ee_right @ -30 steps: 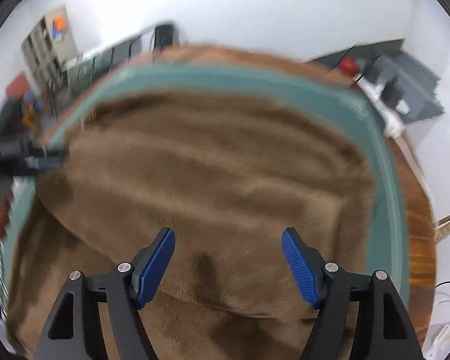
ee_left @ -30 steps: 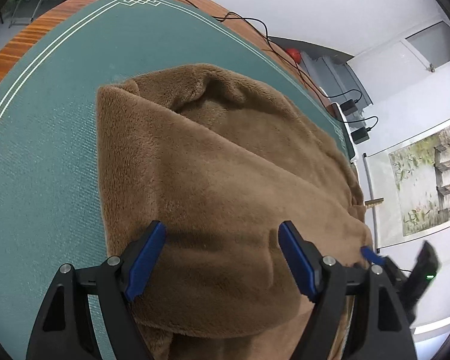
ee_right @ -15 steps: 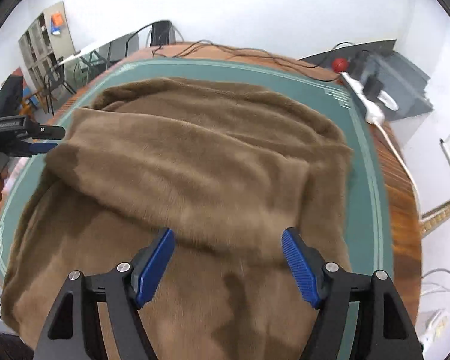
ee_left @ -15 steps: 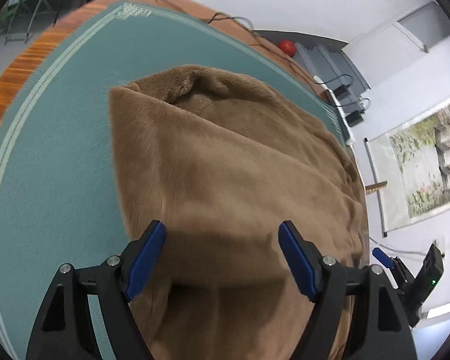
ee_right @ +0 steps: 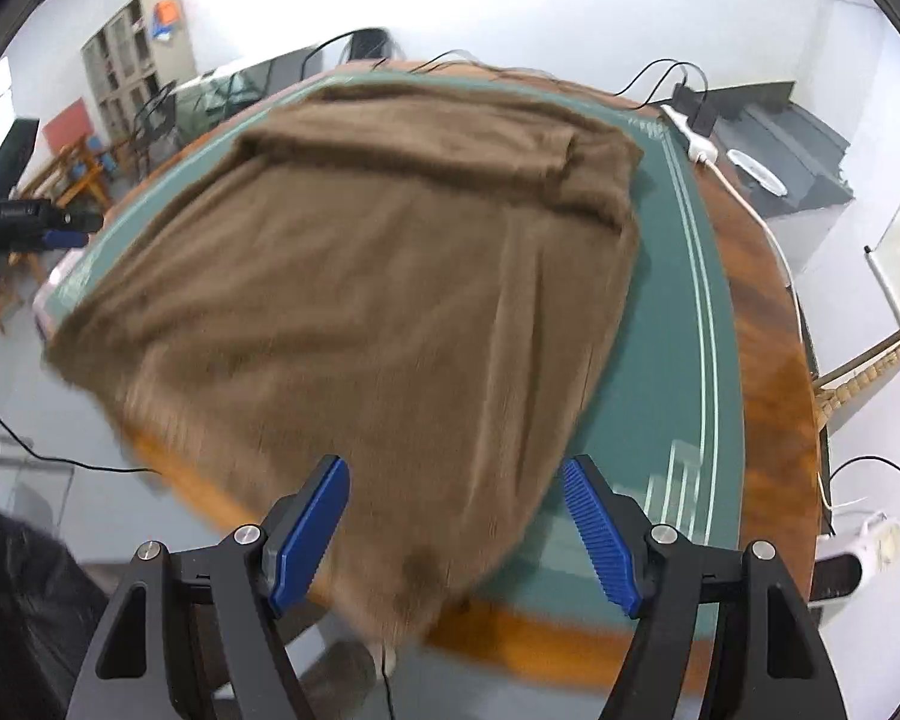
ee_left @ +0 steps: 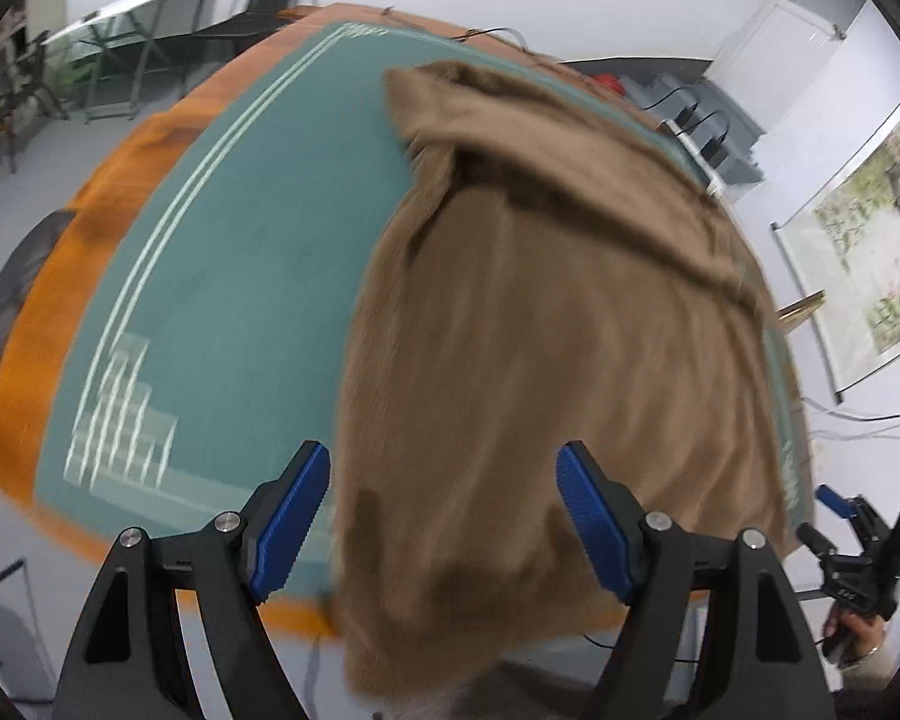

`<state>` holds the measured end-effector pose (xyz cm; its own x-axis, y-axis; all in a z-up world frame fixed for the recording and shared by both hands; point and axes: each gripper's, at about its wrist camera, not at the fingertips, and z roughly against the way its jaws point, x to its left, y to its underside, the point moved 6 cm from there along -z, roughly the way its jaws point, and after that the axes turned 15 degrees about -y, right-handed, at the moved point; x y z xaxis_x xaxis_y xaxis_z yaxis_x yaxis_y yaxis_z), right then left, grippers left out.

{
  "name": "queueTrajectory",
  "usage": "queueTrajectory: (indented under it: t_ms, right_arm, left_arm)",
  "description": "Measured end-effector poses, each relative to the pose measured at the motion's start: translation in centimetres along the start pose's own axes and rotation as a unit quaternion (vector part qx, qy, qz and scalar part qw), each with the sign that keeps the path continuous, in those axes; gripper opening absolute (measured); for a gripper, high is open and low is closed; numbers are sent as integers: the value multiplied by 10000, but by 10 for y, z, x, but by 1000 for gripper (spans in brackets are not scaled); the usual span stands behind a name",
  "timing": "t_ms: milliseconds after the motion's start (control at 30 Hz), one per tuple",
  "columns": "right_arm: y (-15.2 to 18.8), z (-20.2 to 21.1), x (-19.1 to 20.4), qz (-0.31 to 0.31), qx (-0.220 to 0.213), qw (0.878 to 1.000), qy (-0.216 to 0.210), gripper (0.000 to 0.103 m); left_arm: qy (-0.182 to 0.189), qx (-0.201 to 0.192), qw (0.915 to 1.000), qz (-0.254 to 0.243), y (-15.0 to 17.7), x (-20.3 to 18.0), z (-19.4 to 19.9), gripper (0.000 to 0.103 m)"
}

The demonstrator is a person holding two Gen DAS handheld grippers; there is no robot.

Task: Fold clothes

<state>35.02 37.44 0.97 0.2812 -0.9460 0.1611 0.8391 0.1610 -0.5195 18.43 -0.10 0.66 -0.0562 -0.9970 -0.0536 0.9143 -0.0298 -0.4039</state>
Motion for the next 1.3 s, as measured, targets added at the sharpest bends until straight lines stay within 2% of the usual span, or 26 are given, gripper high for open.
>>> queueTrajectory:
  t_ms: [133, 233, 333, 600, 700, 767, 800, 867, 933, 1000, 1067, 1100, 1167, 1233, 1267, 1300]
  right_arm:
    - [37, 0, 19, 414, 205, 9989, 28, 76]
    - [52, -10, 23, 684, 406, 9967, 156, 76]
    - [57, -21, 14, 678, 486, 9958, 373, 76]
    - [35, -6, -20, -314, -121, 9976, 600, 76]
    - [34, -8, -26, -498, -150, 9966, 640, 76]
    - [36, -11, -18, -301, -71, 9968, 740, 75]
    - [36, -14, -13, -125, -20, 9967, 804, 71]
    - [37, -16, -7, 75, 36, 9964, 838, 58]
    - [35, -16, -4, 96, 30, 9970, 772, 44]
    - [32, -16, -4, 105, 28, 9972, 734, 39]
    - [28, -15, -6, 119, 22, 9971, 747, 38]
    - [27, -15, -6, 123, 16, 9970, 761, 38]
    - [27, -15, -6, 108, -5, 9969, 779, 38]
    - [27, -15, -6, 81, -19, 9970, 774, 38]
    - [27, -16, -6, 69, -22, 9970, 767, 38]
    - [28, -17, -5, 68, -14, 9971, 760, 38]
  left_arm:
    - [-343, 101, 9991, 224, 49, 24, 7, 81]
    - [-440, 104, 9984, 327, 68, 33, 10, 81]
    - [-541, 87, 9979, 352, 85, 40, 11, 81]
    - [-791, 87, 9965, 250, 108, 49, -1, 81]
    - [-818, 96, 9966, 102, 116, 43, -11, 81]
    - [-931, 27, 9956, -66, 121, 37, -19, 81]
    - [-978, -9, 9951, -135, 122, 34, -21, 81]
    - [-1022, -48, 9946, -193, 122, 29, -26, 81]
    - [-892, -136, 9959, -37, 116, 27, -25, 81]
    - [-698, -185, 9972, 190, 108, 27, -21, 78]
    - [-527, -214, 9976, 395, 101, 29, -19, 78]
    - [-460, -224, 9975, 478, 98, 30, -18, 75]
    - [-343, -201, 9976, 575, 93, 28, -17, 64]
    - [-224, -138, 9981, 566, 89, 24, -20, 47]
    - [-183, -134, 9983, 542, 88, 21, -21, 43]
    - [-141, -130, 9985, 518, 86, 18, -22, 34]
